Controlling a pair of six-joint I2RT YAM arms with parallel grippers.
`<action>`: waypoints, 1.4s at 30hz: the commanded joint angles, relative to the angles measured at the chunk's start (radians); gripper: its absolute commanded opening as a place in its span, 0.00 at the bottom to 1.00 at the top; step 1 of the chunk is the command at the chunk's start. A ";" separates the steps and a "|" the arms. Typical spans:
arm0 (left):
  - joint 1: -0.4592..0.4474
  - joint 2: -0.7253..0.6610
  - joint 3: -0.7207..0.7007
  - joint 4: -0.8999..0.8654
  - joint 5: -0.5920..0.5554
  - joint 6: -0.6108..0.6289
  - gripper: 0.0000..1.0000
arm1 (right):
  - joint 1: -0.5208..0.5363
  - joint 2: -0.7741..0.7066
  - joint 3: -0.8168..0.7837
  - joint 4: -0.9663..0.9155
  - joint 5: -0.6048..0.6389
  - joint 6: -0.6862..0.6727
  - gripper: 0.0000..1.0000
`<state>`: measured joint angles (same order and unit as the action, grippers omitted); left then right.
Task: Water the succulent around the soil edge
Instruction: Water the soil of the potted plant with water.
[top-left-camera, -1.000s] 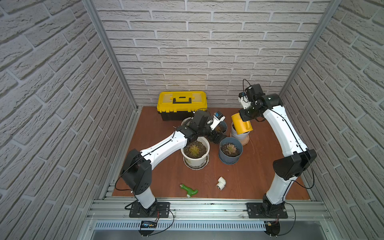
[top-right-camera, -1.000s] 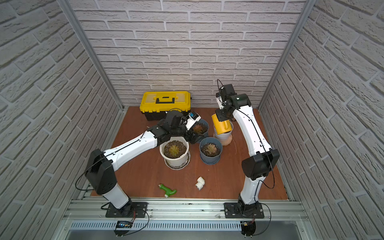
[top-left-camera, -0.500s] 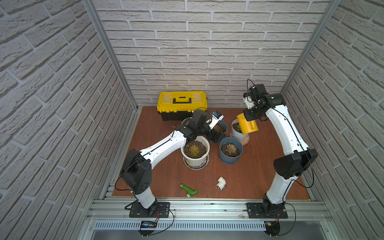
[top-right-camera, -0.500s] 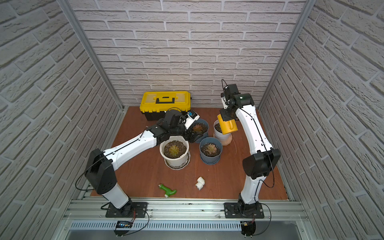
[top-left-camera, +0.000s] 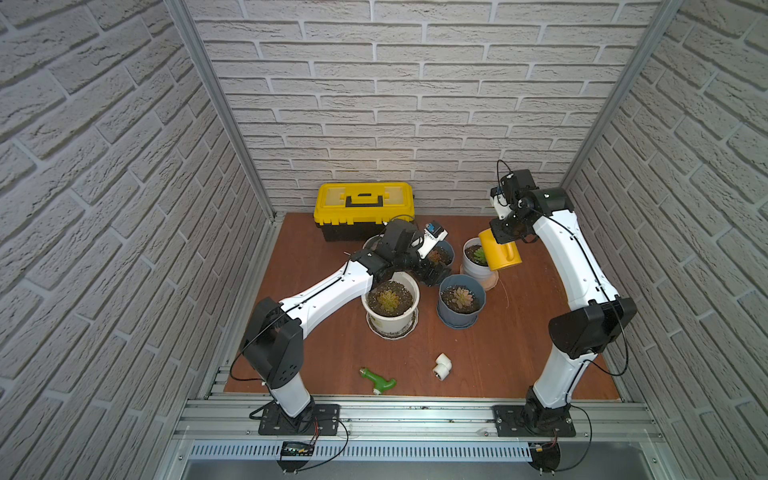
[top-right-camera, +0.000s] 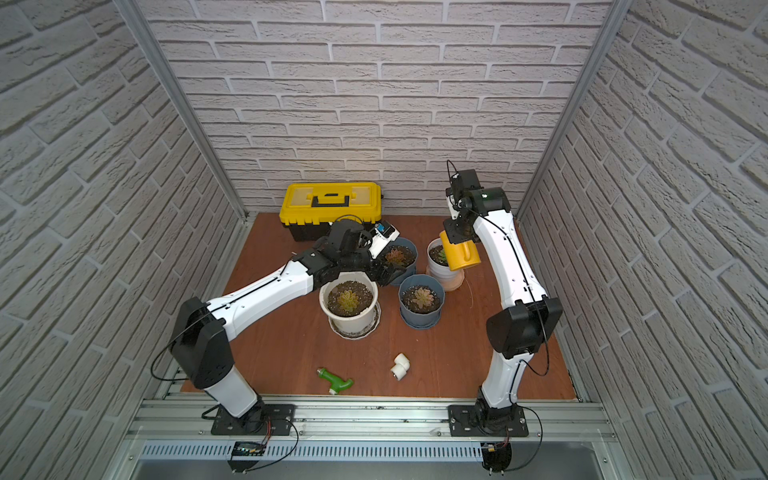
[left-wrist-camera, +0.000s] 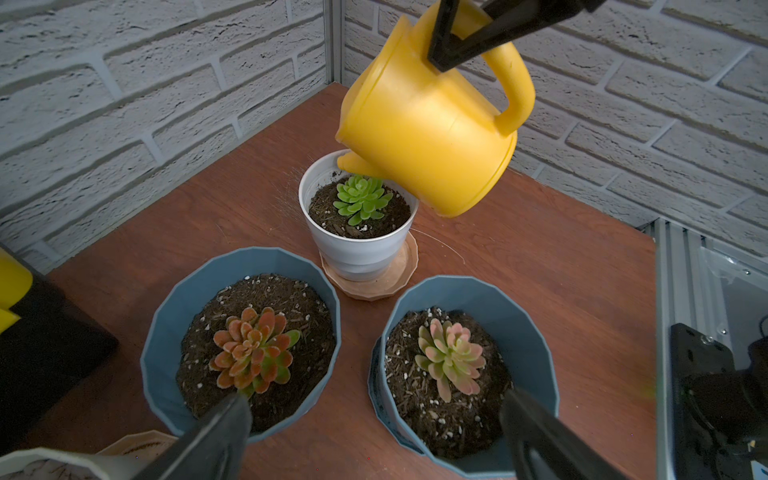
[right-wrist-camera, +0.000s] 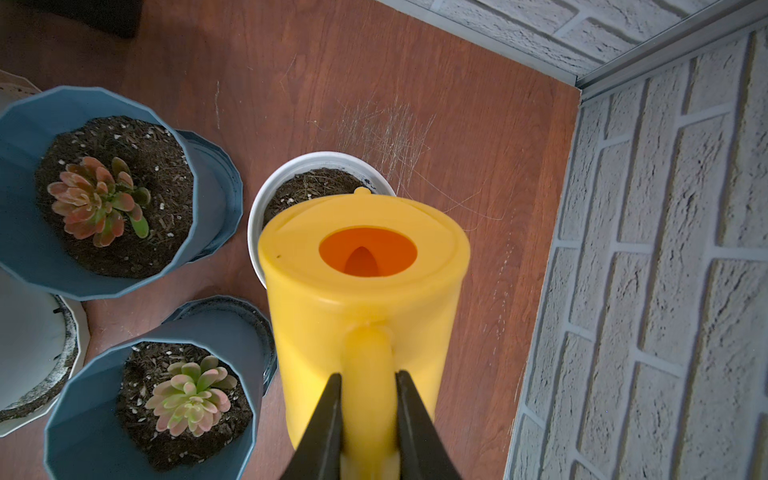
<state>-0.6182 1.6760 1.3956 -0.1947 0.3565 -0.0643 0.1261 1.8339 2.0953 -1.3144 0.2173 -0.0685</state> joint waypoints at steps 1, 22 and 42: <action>0.003 0.013 -0.001 0.019 0.020 -0.004 0.98 | -0.014 -0.072 -0.024 0.019 0.018 -0.014 0.02; -0.014 0.009 0.002 0.020 0.029 -0.019 0.98 | -0.025 -0.240 -0.233 0.057 0.022 0.003 0.02; -0.036 -0.001 0.007 0.008 0.018 -0.019 0.98 | -0.005 -0.375 -0.365 0.068 -0.095 0.029 0.02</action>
<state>-0.6468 1.6768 1.3956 -0.1955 0.3702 -0.0761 0.1112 1.4963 1.7447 -1.2804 0.1642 -0.0582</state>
